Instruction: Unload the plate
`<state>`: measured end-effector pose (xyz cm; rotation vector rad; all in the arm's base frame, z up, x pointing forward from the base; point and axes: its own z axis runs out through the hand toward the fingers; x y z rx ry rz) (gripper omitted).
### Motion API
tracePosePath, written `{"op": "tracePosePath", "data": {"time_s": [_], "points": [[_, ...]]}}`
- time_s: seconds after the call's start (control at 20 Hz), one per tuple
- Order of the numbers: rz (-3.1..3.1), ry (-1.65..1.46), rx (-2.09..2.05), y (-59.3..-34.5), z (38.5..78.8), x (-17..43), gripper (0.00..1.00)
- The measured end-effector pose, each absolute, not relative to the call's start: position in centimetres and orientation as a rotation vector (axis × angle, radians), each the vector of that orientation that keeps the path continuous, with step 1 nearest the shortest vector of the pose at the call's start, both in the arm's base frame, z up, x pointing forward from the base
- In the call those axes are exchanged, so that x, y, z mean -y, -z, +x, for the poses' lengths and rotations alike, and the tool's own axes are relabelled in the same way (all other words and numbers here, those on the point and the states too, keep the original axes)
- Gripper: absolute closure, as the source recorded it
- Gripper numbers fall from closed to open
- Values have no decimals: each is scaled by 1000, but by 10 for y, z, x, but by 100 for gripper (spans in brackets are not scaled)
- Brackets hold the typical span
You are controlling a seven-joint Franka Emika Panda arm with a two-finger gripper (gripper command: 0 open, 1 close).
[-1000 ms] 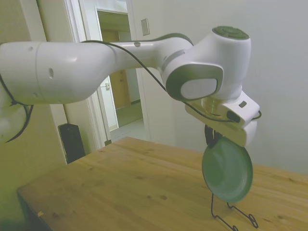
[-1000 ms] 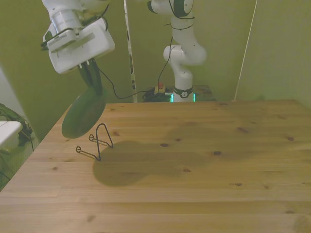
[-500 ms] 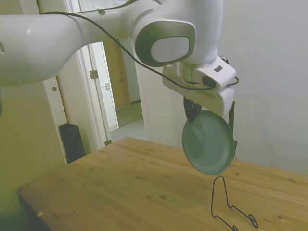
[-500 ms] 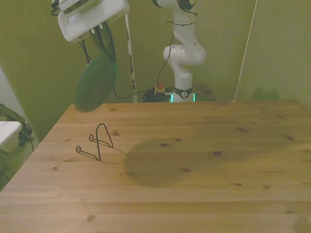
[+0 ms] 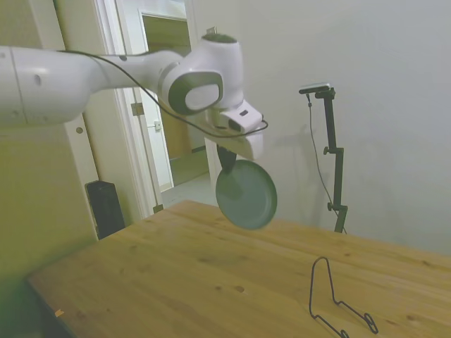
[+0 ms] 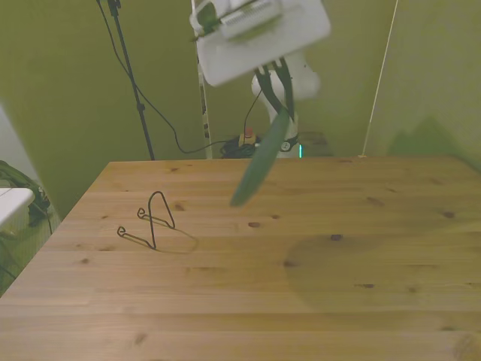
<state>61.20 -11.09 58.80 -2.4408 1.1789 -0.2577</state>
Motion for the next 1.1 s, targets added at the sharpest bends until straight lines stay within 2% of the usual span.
{"op": "tracePosePath", "data": {"time_s": [0.2,0.3,0.7,0.95,1.1], "points": [[-2536,247,-1240,-506,642,72,100],[-2578,247,-1273,-477,651,64,100],[-2651,227,-1313,-432,661,41,100],[-2678,195,-1352,-396,656,51,100],[-2681,183,-1367,-387,652,55,100]]}}
